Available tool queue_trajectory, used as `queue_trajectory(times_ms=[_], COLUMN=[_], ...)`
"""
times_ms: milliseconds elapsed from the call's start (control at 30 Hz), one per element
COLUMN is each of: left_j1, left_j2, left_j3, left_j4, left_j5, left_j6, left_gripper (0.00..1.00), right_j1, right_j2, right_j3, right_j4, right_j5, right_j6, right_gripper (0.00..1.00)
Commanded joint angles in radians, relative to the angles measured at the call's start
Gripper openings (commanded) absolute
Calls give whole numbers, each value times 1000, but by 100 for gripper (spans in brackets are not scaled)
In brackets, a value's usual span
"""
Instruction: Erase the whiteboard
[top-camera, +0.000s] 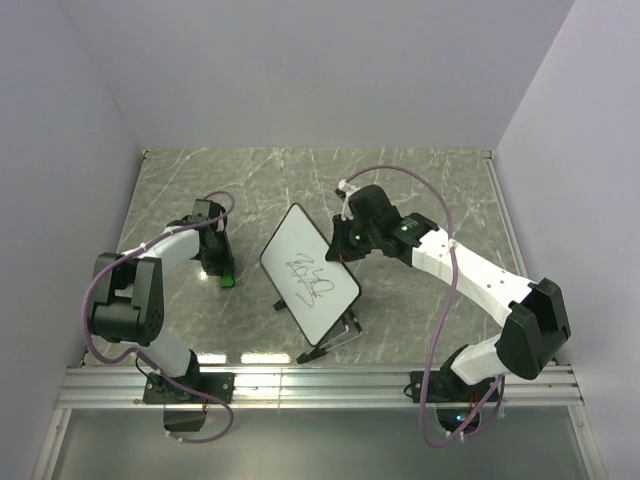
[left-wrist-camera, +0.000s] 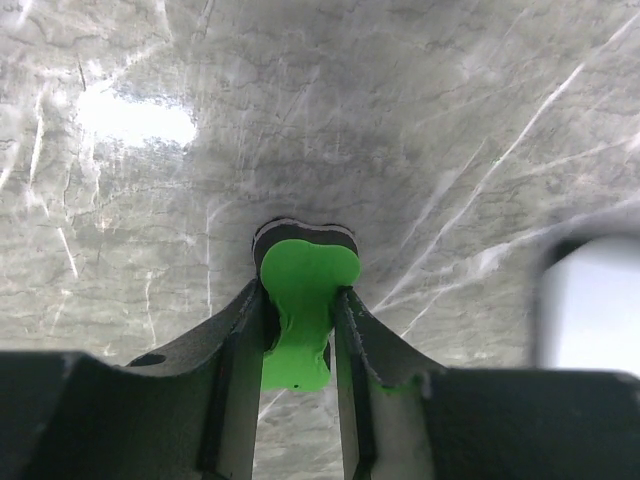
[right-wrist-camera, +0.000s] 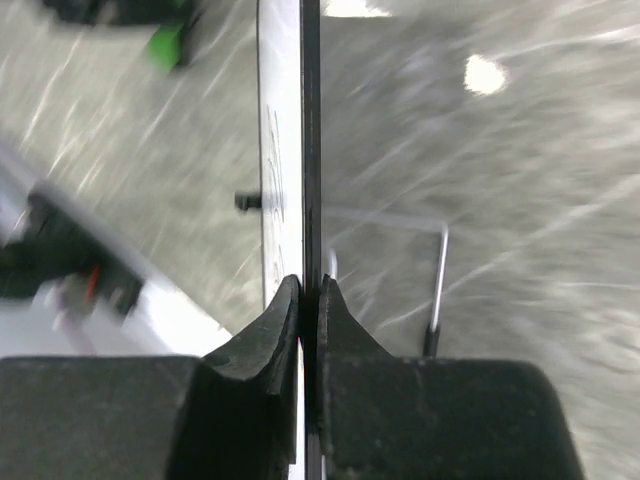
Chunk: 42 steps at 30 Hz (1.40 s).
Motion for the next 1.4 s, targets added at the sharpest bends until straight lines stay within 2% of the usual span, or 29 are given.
queue_trajectory(times_ms=[0, 67, 200, 400, 633, 767, 800, 833, 900, 967, 1067, 1267, 1367], left_j1=[-1, -2, -8, -28, -42, -42, -42, -48, -85, -122, -191, -298, -360], left_j2=[-16, -24, -51, -194, -249, -310, -336, -350, -401, -444, -479, -537, -521], left_j3=[-18, -18, -20, 28, 184, 224, 218, 209, 156, 122, 86, -6, -20], left_j4=[-42, -42, -39, -49, -91, -57, -19, 19, 146, 217, 285, 398, 431], left_j5=[-48, -51, -62, -74, -13, 207, 364, 431, 591, 642, 657, 658, 638], left_j6=[0, 0, -3, 0, 31, 28, 16, -4, -92, -177, -244, -339, -353], left_gripper=[0, 0, 0, 0, 0, 0, 0, 0, 0, 0, 0, 0, 0], right_j1=[-61, -114, -199, -191, -164, -165, -165, -165, -165, -167, -165, -167, -164], right_j2=[-11, -33, -73, -131, -156, -165, -169, -171, -194, -226, -260, -346, -419], right_j3=[-5, -23, -54, -8, 114, 177, 190, 190, 167, 124, 108, 86, 26], right_j4=[-121, -126, -106, -83, -88, -106, -105, -93, -38, 6, 17, -141, -204], right_j5=[532, 557, 499, 341, 217, 158, 93, 50, -62, -110, -110, 28, 118], right_j6=[-102, -91, -93, -88, -16, 31, 62, 76, 138, 197, 298, 389, 502], right_gripper=[0, 0, 0, 0, 0, 0, 0, 0, 0, 0, 0, 0, 0])
